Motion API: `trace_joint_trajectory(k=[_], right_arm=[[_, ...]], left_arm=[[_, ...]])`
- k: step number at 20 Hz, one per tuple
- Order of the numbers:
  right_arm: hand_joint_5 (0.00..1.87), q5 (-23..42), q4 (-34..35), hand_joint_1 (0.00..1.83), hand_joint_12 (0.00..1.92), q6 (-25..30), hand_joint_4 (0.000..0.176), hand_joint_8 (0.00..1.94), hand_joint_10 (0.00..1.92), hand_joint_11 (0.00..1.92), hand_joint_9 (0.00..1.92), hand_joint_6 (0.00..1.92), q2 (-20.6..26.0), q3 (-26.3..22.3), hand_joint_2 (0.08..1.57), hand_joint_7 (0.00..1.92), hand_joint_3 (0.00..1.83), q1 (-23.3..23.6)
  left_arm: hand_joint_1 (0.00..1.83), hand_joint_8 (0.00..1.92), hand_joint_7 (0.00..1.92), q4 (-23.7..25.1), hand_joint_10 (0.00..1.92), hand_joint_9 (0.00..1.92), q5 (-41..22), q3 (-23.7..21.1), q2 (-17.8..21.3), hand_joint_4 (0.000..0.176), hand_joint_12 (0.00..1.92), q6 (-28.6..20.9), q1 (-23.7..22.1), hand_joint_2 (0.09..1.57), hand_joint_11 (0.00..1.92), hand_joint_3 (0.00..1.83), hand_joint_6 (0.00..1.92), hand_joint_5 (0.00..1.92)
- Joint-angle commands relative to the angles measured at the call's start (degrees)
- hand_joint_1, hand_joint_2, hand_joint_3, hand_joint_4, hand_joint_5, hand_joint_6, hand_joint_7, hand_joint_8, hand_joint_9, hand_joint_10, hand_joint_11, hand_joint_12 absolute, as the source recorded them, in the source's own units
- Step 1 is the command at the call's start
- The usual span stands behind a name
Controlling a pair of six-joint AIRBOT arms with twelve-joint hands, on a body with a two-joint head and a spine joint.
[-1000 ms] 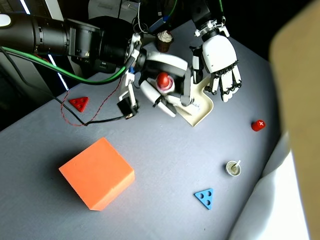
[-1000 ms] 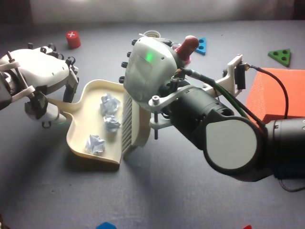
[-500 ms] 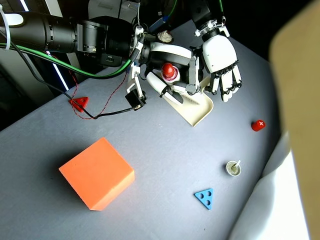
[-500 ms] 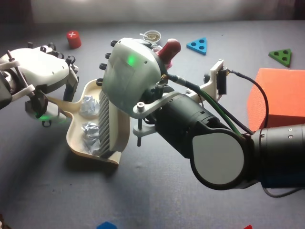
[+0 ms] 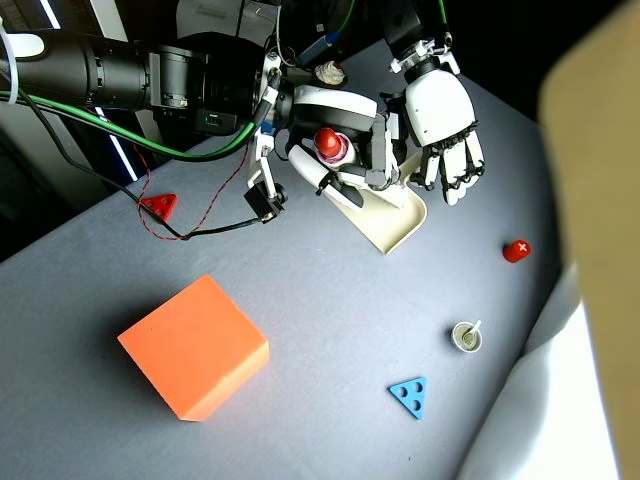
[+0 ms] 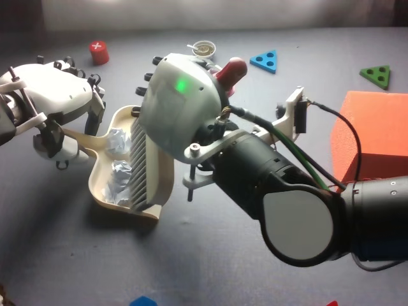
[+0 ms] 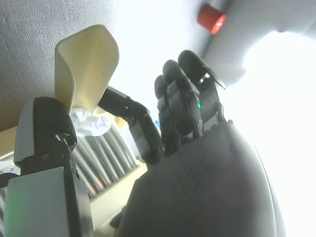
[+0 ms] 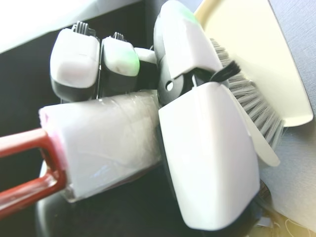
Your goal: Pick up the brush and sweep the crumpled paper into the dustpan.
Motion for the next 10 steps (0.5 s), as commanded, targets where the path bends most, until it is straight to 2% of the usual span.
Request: trace_joint_trajectory(k=[1, 10], right_arm=[[0.93, -5.17, -5.37, 1.38, 1.92, -0.90, 0.176, 1.94, 1.92, 1.38, 1.27, 1.92, 0.99, -0.31, 1.22, 0.96, 0.00, 0.05], [0.92, -3.79, -5.02, 1.39, 1.92, -2.14, 0.176, 1.94, 1.92, 1.37, 1.25, 1.92, 5.92, -2.06, 1.22, 0.93, 0.00, 0.01]], left_arm=[[1.07, 0.01, 0.34, 1.33, 0.01, 0.35, -5.09, 0.24, 0.09, 0.000, 0.90, 0.38, -0.80, 1.16, 0.00, 0.00, 1.11, 0.90], [1.08, 0.00, 0.36, 1.25, 0.01, 0.37, -5.11, 0.25, 0.16, 0.000, 0.91, 0.46, -0.92, 1.16, 0.00, 0.00, 1.12, 0.90]])
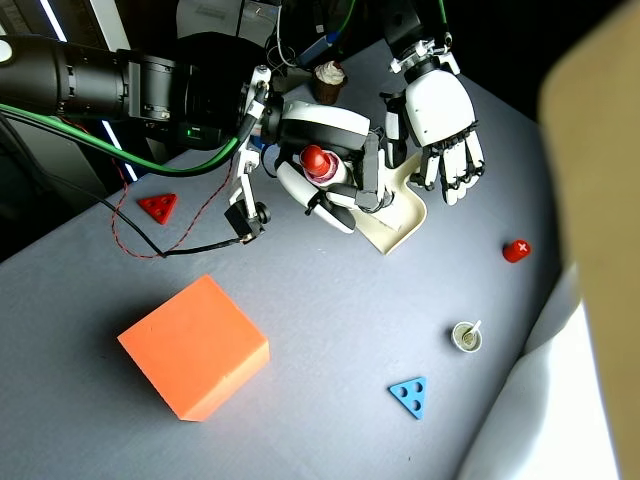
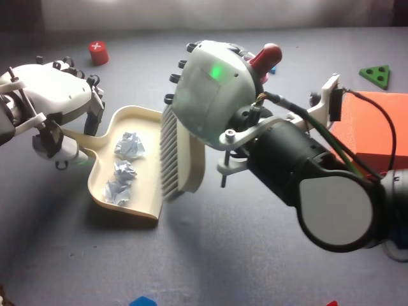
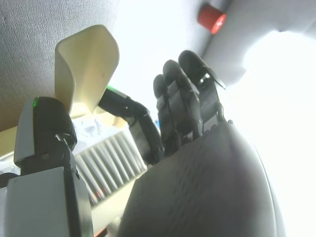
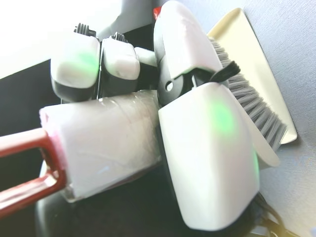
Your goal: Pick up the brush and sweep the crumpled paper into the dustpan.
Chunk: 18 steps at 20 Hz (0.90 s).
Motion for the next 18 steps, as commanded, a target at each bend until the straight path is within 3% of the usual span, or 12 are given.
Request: trace_joint_trajectory(k=[1, 7, 13, 14, 15, 16, 17, 18], right_arm=[[0.91, -4.80, -4.49, 1.39, 1.92, -1.13, 0.176, 1.94, 1.92, 1.37, 1.23, 1.92, 1.32, -0.76, 1.23, 0.91, 0.00, 0.50], [0.92, -2.41, -4.03, 1.40, 1.92, -0.39, 0.175, 1.94, 1.92, 1.37, 1.24, 1.92, 8.62, -6.90, 1.23, 0.91, 0.00, 0.40], [0.91, -4.94, -0.70, 1.40, 1.92, -7.80, 0.175, 1.94, 1.92, 1.37, 1.24, 1.92, 14.72, -14.20, 1.24, 0.93, 0.00, 0.40], [0.91, -5.02, -0.57, 1.40, 1.92, -8.27, 0.175, 1.94, 1.92, 1.37, 1.24, 1.92, 15.34, -15.04, 1.24, 0.93, 0.00, 0.40], [0.91, -5.09, -0.56, 1.40, 1.92, -8.76, 0.175, 1.94, 1.92, 1.37, 1.24, 1.92, 15.94, -15.86, 1.23, 0.93, 0.00, 0.40], [0.91, -5.19, -0.55, 1.40, 1.92, -9.06, 0.175, 1.94, 1.92, 1.37, 1.24, 1.92, 16.43, -16.47, 1.23, 0.93, 0.00, 0.40], [0.92, -5.46, -0.30, 1.39, 1.92, -9.78, 0.176, 1.94, 1.92, 1.37, 1.25, 1.92, 16.90, -17.21, 1.23, 0.94, 0.00, 0.40], [0.94, -5.75, 0.56, 1.39, 1.92, -10.82, 0.176, 1.94, 1.92, 1.37, 1.26, 1.92, 17.10, -17.68, 1.23, 0.94, 0.00, 0.41]], left_arm=[[1.09, 0.00, 0.34, 1.36, 0.00, 0.35, -5.13, 0.25, 0.19, 0.000, 0.89, 0.46, -0.80, 1.16, 0.00, 0.00, 1.11, 0.90], [1.07, 0.00, 0.34, 1.35, 0.00, 0.34, -5.05, 0.26, 0.41, 0.000, 0.89, 0.74, -1.20, 1.16, 0.00, 0.00, 1.13, 0.89], [1.05, 0.00, 0.35, 1.23, 0.00, 0.31, -4.84, 0.20, 0.64, 0.000, 0.91, 1.16, -1.56, 1.16, 0.00, 0.00, 1.14, 0.88], [0.99, 0.01, 0.36, 1.23, 0.00, 0.29, -4.83, 0.18, 0.71, 0.000, 0.85, 1.16, -1.56, 1.13, 0.00, 0.00, 0.47, 0.74], [0.97, 0.00, 0.36, 1.23, 0.00, 0.28, -4.83, 0.18, 0.74, 0.016, 0.82, 1.17, -1.55, 1.11, 0.00, 0.00, 0.16, 0.73], [0.97, 0.00, 0.36, 1.23, 0.00, 0.28, -4.83, 0.20, 0.74, 0.016, 0.82, 1.18, -1.55, 1.11, 0.00, 0.00, 0.16, 0.73], [0.96, 0.00, 0.30, 1.23, 0.00, 0.26, -4.84, 0.21, 0.72, 0.092, 0.81, 1.18, -1.57, 1.02, 0.00, 0.00, 0.01, 0.47], [0.97, 0.00, 0.25, 1.23, 0.00, 0.23, -4.84, 0.20, 0.71, 0.103, 0.75, 1.19, -1.58, 0.98, 0.00, 0.00, 0.00, 0.32]])
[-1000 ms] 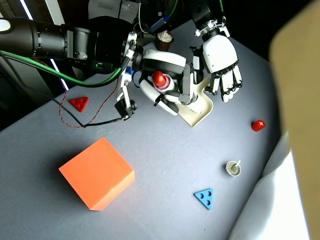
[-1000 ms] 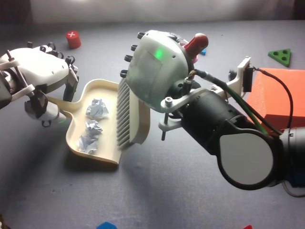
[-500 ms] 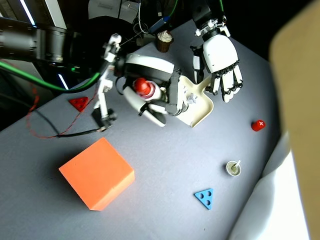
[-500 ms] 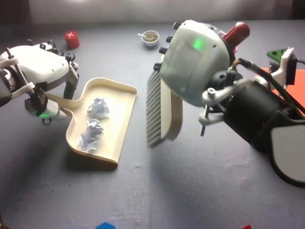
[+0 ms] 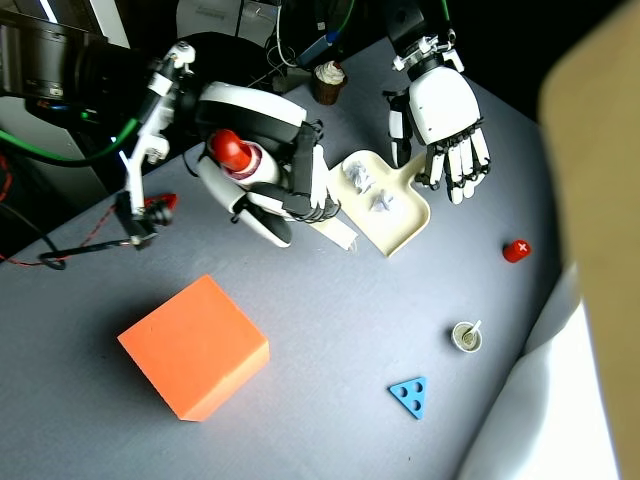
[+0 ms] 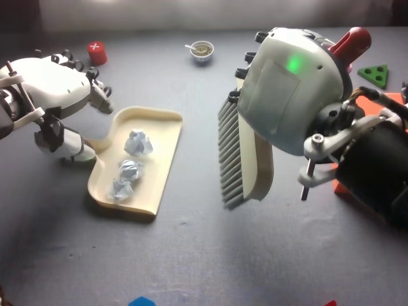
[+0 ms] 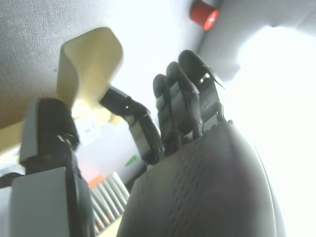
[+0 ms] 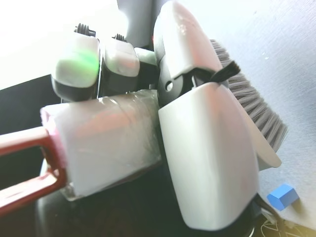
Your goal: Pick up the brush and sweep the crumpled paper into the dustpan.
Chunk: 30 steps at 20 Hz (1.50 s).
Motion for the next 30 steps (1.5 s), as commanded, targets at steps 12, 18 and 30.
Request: trace_joint_trajectory(k=[12, 18, 30], right_arm=[[0.42, -8.44, 11.20, 1.05, 1.92, -16.69, 0.000, 1.94, 1.92, 0.36, 0.35, 1.81, 1.91, -6.60, 0.85, 0.29, 0.00, 0.42], [0.05, -8.00, 18.44, 0.69, 0.23, -19.70, 0.000, 0.01, 0.02, 0.00, 0.06, 0.01, 3.78, -8.85, 0.71, 0.07, 0.00, 2.30], [0.00, 28.12, 26.24, 0.58, 0.00, -3.20, 0.000, 0.00, 0.00, 0.00, 0.00, 0.00, 18.43, -10.53, 0.72, 0.00, 0.01, 5.25]], left_arm=[[0.91, 0.01, 0.31, 1.41, 0.01, 0.27, -4.41, -0.04, 1.58, 0.068, 0.75, 0.54, -3.46, 0.93, 0.00, 0.00, 0.01, 0.51], [0.83, 0.00, 0.34, 1.25, 0.00, 0.29, -0.83, -3.58, 5.30, 0.062, 0.80, 2.16, -9.28, 0.97, 0.00, 0.00, 0.00, 0.56], [0.84, 0.00, 0.34, -0.70, 0.00, 0.30, 3.94, -8.47, 7.68, 0.062, 0.81, 8.27, -16.46, 0.97, 0.00, 0.00, 0.00, 0.55]])
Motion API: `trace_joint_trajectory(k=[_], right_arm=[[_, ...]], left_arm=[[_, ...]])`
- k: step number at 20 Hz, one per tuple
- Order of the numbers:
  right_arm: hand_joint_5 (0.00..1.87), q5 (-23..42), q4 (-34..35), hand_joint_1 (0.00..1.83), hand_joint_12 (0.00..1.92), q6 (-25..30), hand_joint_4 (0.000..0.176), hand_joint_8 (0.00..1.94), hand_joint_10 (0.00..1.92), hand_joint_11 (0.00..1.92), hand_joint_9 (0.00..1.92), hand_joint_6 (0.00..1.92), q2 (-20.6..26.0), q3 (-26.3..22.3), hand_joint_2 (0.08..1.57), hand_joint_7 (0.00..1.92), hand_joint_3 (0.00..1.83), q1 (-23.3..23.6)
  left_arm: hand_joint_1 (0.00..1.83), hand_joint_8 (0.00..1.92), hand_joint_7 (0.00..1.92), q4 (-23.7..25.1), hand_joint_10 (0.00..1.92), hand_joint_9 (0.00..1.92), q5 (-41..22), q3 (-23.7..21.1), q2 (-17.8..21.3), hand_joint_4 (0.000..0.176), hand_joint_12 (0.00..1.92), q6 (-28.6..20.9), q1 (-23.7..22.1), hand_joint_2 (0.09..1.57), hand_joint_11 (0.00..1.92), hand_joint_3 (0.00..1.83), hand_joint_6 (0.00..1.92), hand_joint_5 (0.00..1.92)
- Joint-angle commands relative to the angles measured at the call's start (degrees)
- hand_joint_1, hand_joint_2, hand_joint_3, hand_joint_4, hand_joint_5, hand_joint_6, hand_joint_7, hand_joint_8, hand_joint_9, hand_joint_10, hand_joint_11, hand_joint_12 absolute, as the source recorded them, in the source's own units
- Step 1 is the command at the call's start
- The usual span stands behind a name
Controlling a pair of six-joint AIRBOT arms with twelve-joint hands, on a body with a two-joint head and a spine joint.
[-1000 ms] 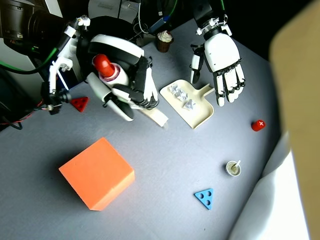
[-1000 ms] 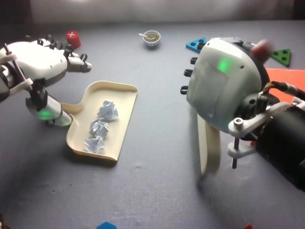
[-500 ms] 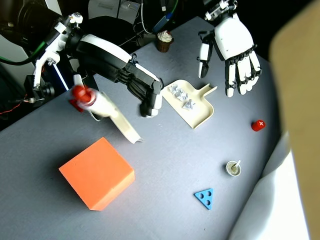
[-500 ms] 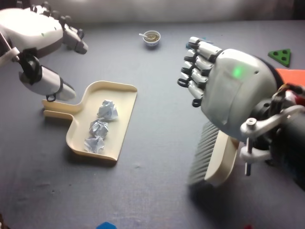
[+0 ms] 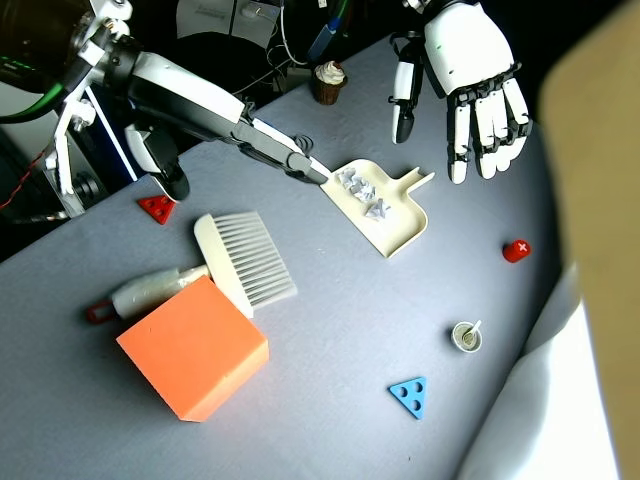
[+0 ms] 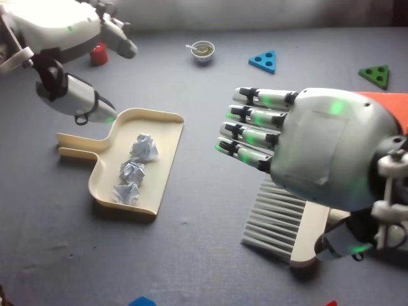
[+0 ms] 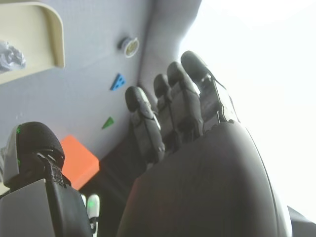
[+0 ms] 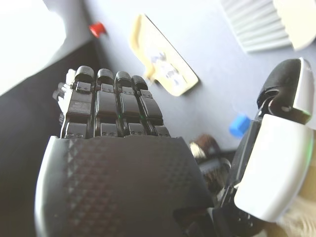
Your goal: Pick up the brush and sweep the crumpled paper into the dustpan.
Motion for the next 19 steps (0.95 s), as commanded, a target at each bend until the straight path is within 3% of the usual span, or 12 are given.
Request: trace_joint_trajectory(k=[1, 4, 8, 10, 11, 14, 16, 19], right_arm=[[0.00, 6.38, -2.41, 0.57, 0.00, 2.28, 0.000, 0.00, 0.00, 0.00, 0.00, 0.00, 2.33, 0.59, 0.72, 0.00, 0.01, 0.01], [0.00, 22.29, -2.44, 0.60, 0.00, 9.86, 0.000, 0.00, 0.00, 0.00, 0.00, 0.00, 8.60, 2.55, 0.73, 0.00, 0.01, 1.01], [0.00, 34.67, 6.38, 0.57, 0.00, 10.45, 0.000, 0.00, 0.00, 0.00, 0.00, 0.00, 13.72, 6.31, 0.74, 0.00, 0.01, 0.52], [0.01, 37.22, 20.18, 0.51, 0.00, -0.07, 0.000, 0.00, 0.00, 0.00, 0.00, 0.00, 15.72, 7.94, 0.74, 0.00, 0.00, -0.70], [0.03, 38.94, 21.70, 0.46, 0.00, -0.27, 0.000, 0.00, 0.00, 0.01, 0.00, 0.01, 16.80, 8.50, 0.73, 0.00, 0.00, -1.10], [0.01, 45.41, 24.76, 0.02, 0.00, -0.38, 0.000, 0.00, 0.00, 0.00, 0.00, 0.00, 20.71, 9.18, 0.80, 0.00, 0.02, -2.12], [0.02, 44.81, 25.02, 0.00, 0.00, -0.39, 0.000, 0.00, 0.00, 0.00, 0.00, 0.01, 21.83, 9.27, 0.83, 0.00, 0.03, -2.91], [0.01, 40.78, 29.94, 0.00, 0.00, -0.25, 0.000, 0.00, 0.00, 0.00, 0.00, 0.00, 22.33, 9.58, 0.88, 0.00, 0.02, -4.69]], left_arm=[[0.83, 0.00, 0.35, 0.91, 0.00, 0.31, -3.38, -0.11, 0.41, 0.064, 0.80, 0.47, -0.84, 0.97, 0.00, 0.00, 0.00, 0.55], [0.81, 0.00, 0.34, 0.49, 0.00, 0.30, -3.30, -0.67, 0.56, 0.060, 0.79, 0.47, -0.69, 0.98, 0.00, 0.00, 0.00, 0.54], [0.79, 0.00, 0.33, 0.51, 0.00, 0.28, -3.03, -0.59, 0.80, 0.070, 0.76, 0.49, -0.60, 0.99, 0.00, 0.00, 0.00, 0.53], [0.80, 0.01, 0.35, 0.52, 0.00, 0.30, -2.69, -0.54, 0.85, 0.066, 0.82, 0.49, -0.68, 0.98, 0.00, 0.00, 0.00, 0.54], [0.80, 0.01, 0.36, 0.52, 0.01, 0.31, -2.58, -0.56, 0.86, 0.068, 0.84, 0.49, -0.85, 0.98, 0.00, 0.00, 0.01, 0.55], [0.76, 0.00, 0.36, 0.49, 0.00, 0.31, -2.59, -0.85, 0.88, 0.076, 0.80, 0.75, -1.59, 0.99, 0.00, 0.00, 0.01, 0.55], [0.73, 0.00, 0.35, -0.96, 0.00, 0.31, -2.65, -1.19, 0.92, 0.070, 0.81, 2.10, -1.91, 1.01, 0.00, 0.00, 0.00, 0.54], [0.69, 0.00, 0.36, -3.75, 0.00, 0.32, -2.80, -1.42, 0.93, 0.078, 0.84, 5.43, -2.57, 1.01, 0.00, 0.00, 0.00, 0.54]])
